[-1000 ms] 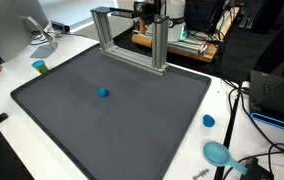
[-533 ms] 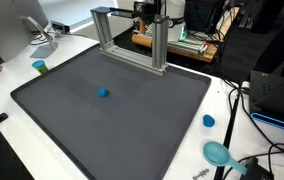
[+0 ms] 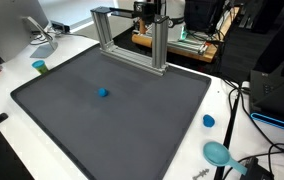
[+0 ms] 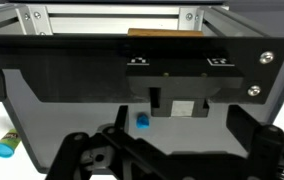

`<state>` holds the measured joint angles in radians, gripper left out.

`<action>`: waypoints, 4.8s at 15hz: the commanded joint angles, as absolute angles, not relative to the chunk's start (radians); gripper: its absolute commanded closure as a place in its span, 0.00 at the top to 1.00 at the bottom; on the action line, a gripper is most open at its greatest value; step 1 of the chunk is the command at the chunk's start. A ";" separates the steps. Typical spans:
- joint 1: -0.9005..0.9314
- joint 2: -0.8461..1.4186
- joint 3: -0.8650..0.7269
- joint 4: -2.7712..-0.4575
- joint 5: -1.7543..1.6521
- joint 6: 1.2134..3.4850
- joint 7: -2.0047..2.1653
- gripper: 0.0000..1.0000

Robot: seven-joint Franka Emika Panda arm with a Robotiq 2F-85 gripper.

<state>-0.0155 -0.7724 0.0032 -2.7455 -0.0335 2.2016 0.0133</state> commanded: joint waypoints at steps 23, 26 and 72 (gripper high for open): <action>-0.015 -0.756 0.034 -2.743 -0.009 2.144 0.114 1.00; -0.005 -0.757 0.031 -2.742 0.001 2.128 0.109 1.00; -0.027 -0.654 0.120 -2.738 -0.155 2.150 0.150 0.85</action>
